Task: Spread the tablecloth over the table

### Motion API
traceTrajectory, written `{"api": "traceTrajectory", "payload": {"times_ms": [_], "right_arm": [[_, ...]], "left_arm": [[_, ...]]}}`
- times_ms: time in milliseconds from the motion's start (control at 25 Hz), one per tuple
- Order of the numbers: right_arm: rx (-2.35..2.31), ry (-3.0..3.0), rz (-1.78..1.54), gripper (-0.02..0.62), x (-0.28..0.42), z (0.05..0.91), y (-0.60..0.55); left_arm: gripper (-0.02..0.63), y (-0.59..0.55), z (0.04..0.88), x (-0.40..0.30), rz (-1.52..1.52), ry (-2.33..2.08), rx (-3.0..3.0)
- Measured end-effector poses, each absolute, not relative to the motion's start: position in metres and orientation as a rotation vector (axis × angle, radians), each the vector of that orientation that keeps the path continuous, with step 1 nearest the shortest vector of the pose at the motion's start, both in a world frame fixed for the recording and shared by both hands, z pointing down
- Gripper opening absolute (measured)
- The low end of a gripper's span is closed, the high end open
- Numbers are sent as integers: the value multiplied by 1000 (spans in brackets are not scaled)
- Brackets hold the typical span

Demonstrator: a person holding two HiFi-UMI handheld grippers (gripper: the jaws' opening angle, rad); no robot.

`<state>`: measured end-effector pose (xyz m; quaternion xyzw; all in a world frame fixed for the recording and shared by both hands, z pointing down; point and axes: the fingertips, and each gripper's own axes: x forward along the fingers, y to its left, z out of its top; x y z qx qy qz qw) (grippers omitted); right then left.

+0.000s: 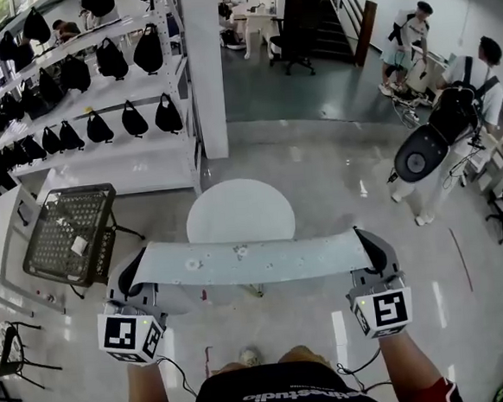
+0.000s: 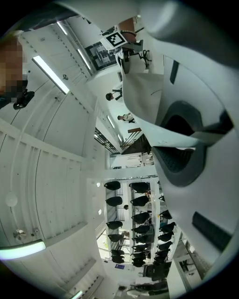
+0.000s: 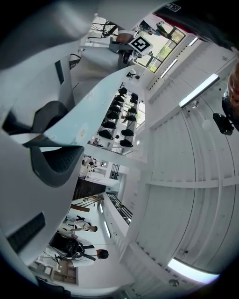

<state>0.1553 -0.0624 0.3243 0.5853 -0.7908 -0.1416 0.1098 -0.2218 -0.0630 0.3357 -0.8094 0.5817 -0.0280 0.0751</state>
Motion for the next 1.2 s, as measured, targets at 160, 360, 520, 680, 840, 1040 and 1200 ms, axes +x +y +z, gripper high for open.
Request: {"api": "traceTrajectory", "payload": {"times_ms": [160,360,520,680,840,1040,1200], "right_arm": [[1732,-2315,-415,25,157,322,-88],[1724,-2314,-431,24,159,318,-129],[1696,-2350,-428,25,158,317,-175],[1661,-2386,-472,25,158,306,-231],[1629,-2420,-483,23,163,294,-297],[1631,-2464,-422,23,168,280,-378],[1612,-2480,-466,23,173,265,-437]], "left_arm": [[17,-92,339,-220,-94,1727,-2449],[17,-133,338,-218,-75,1732,-2466],[17,-171,341,-216,-102,1741,-2464],[17,-221,333,-214,-105,1759,-2441],[17,-282,318,-208,-116,1768,-2405],[17,-362,295,-202,-125,1770,-2367],[17,-416,276,-196,-114,1774,-2324]]}}
